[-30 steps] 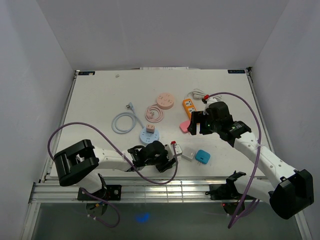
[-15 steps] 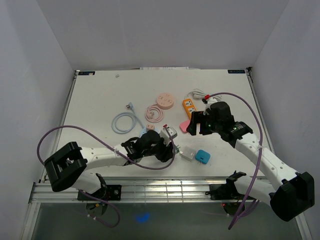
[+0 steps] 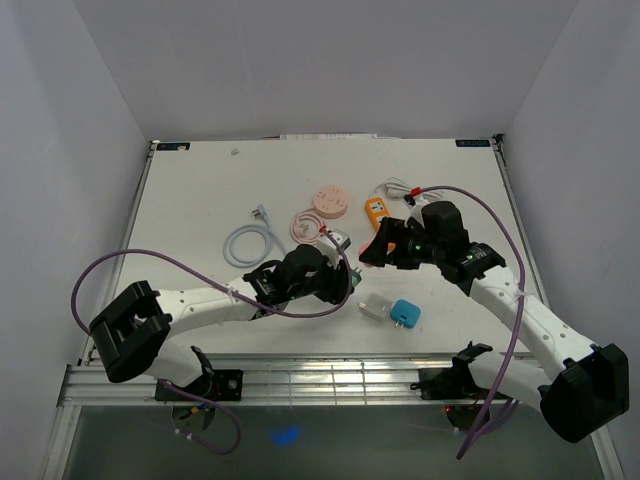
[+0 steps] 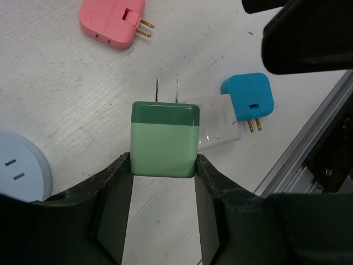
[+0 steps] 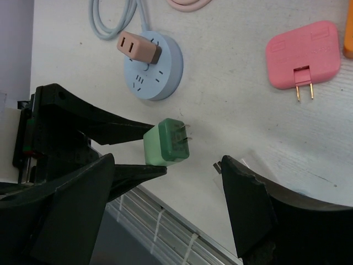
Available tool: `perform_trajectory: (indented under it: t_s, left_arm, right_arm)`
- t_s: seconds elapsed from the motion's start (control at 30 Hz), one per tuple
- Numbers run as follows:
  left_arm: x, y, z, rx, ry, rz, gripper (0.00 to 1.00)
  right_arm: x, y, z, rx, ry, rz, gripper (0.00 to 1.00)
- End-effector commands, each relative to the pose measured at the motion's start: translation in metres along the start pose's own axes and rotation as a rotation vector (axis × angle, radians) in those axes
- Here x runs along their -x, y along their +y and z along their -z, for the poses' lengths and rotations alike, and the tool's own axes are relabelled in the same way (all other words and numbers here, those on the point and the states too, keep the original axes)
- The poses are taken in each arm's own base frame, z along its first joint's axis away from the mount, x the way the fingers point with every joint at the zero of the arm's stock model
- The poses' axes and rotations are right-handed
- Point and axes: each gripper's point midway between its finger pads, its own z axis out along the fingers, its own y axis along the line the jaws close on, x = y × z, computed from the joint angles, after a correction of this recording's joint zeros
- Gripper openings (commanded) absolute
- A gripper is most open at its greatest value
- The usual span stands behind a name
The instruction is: Insert the plug
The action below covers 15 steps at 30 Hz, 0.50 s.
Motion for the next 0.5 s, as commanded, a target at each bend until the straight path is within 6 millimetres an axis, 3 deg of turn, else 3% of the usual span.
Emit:
perform_trajectory:
  t_s: [0.0,0.47]
  left_arm:
    - [0.028,0.003,0.003,0.044,-0.082,0.000,0.00]
    - [0.058,-0.010,0.015,-0.019,-0.199,-0.083,0.00]
  right_arm:
    - [0.011,0.018,0.002,0.070,-0.030,-0.045,0.83]
    - [-0.004,0.018,-0.020,0.100,0.034,-0.102,0.81]
